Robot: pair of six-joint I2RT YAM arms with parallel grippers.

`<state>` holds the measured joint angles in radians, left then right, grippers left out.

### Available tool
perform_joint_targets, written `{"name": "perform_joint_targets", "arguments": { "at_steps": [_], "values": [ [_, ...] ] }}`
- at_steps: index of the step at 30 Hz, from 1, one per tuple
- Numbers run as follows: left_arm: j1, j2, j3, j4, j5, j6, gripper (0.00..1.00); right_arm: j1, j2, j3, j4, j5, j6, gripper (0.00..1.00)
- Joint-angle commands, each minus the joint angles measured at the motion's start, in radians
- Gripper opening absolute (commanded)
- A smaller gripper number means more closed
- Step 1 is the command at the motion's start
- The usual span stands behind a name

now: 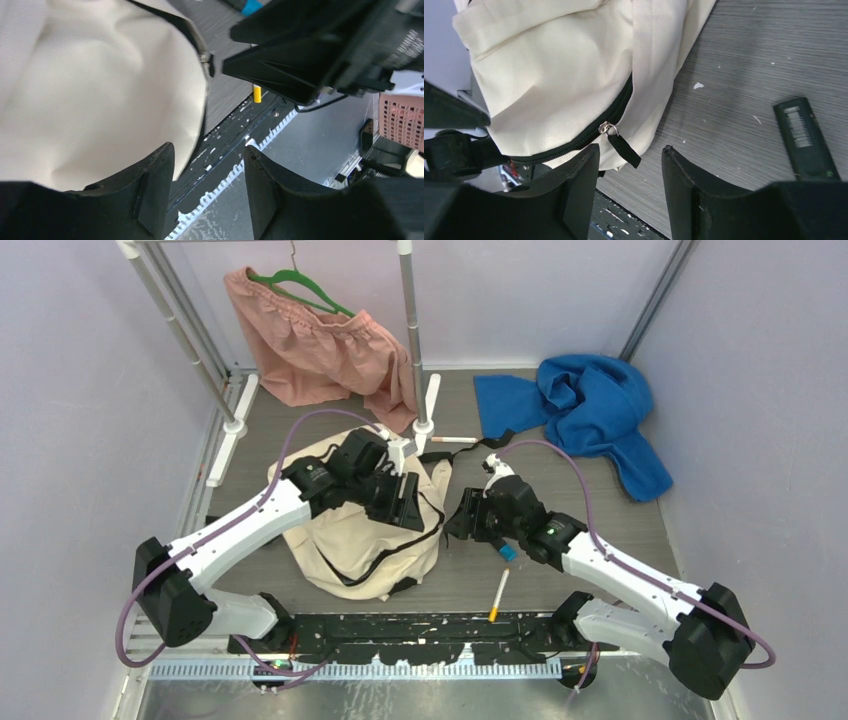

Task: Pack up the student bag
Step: Adjust the student bag at the center of the board.

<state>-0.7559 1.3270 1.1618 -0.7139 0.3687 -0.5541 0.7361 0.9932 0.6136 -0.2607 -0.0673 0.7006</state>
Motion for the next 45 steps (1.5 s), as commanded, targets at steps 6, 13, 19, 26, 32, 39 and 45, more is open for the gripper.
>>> {"name": "perform_joint_targets", "arguments": {
  "at_steps": [6,13,19,26,32,39,45],
  "values": [
    [-0.085,-0.013,0.039,0.043,0.026,-0.044,0.42,-0.032,0.094,-0.040,0.226,-0.261,0.008,0.50],
    [-0.092,-0.026,-0.044,0.074,0.001,-0.082,0.30,-0.048,0.117,-0.051,0.257,-0.278,0.007,0.21],
    [-0.092,-0.039,-0.034,0.065,-0.055,-0.071,0.28,-0.048,0.047,-0.053,0.179,-0.256,0.000,0.02],
    [-0.094,-0.017,-0.028,0.082,-0.044,-0.080,0.27,-0.047,0.008,-0.005,0.050,-0.329,-0.032,0.10],
    [-0.134,-0.003,0.006,0.101,-0.079,-0.095,0.28,-0.055,-0.034,0.020,-0.009,-0.255,-0.032,0.55],
    [-0.279,0.051,0.103,0.038,-0.348,-0.151,0.27,-0.220,-0.059,0.002,0.090,-0.313,0.103,0.56],
    [-0.330,0.077,0.100,0.021,-0.509,-0.255,0.29,-0.405,0.170,-0.020,0.410,-0.565,0.340,0.56]
  ]
}}
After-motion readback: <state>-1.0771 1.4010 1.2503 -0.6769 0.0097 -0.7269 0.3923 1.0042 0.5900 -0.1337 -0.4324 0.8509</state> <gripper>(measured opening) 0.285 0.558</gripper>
